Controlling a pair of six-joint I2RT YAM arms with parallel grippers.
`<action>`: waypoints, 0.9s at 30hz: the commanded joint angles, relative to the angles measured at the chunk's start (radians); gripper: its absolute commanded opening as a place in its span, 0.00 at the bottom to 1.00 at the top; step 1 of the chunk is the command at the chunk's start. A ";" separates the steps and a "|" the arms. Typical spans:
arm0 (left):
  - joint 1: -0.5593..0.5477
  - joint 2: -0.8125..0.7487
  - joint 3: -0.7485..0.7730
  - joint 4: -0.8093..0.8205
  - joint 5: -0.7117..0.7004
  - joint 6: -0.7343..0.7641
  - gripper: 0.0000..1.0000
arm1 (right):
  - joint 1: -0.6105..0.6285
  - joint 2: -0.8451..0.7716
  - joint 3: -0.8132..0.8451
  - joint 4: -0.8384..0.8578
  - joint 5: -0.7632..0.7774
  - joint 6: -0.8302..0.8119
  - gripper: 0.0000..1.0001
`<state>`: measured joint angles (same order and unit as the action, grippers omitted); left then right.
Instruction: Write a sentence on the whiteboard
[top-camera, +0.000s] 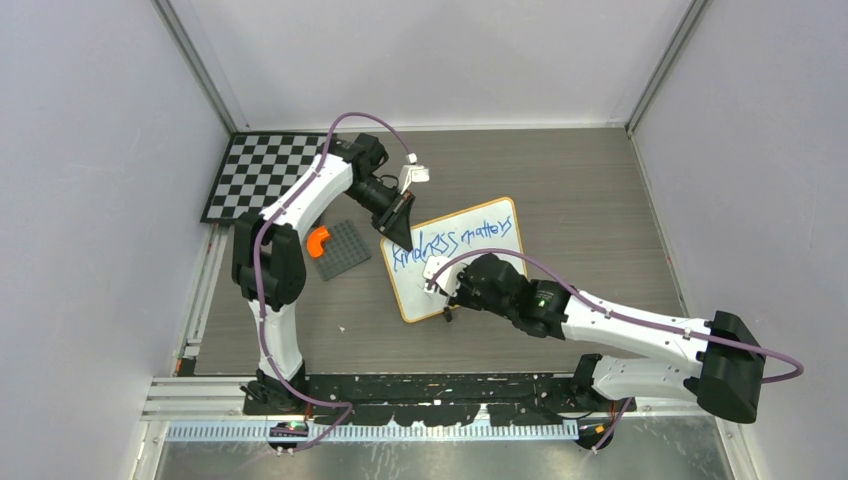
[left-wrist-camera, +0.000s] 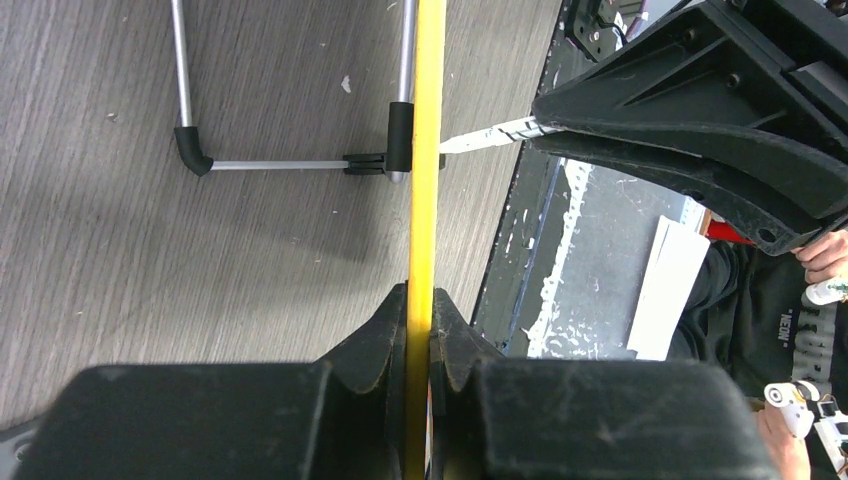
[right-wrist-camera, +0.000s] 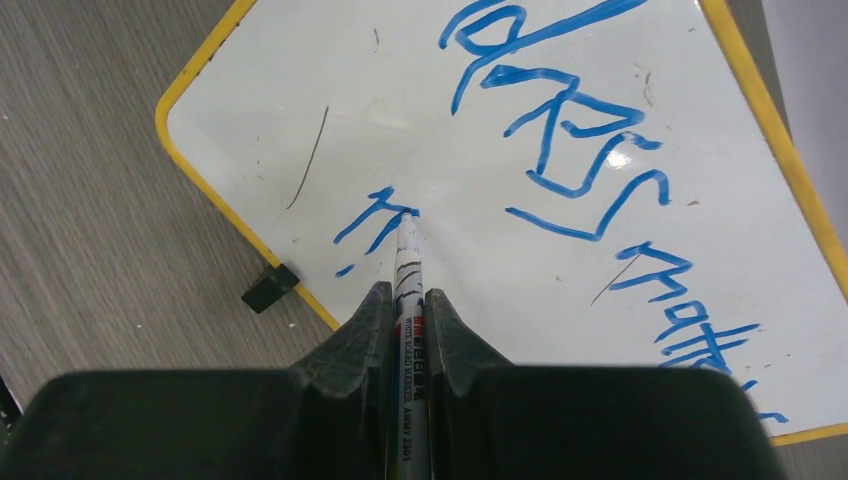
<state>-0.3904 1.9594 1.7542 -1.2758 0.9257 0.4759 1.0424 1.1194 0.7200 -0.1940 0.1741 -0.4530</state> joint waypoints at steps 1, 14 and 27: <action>0.005 0.007 0.039 -0.004 -0.010 -0.025 0.00 | -0.010 0.006 0.041 0.097 0.071 0.007 0.00; 0.005 0.008 0.043 -0.007 -0.016 -0.021 0.00 | -0.029 -0.051 -0.015 -0.056 0.020 -0.024 0.00; 0.005 0.017 0.054 -0.005 -0.010 -0.026 0.00 | -0.029 -0.040 0.016 -0.143 -0.072 -0.021 0.00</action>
<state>-0.3904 1.9686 1.7710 -1.2808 0.9203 0.4770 1.0168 1.1164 0.7074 -0.3378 0.1131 -0.4763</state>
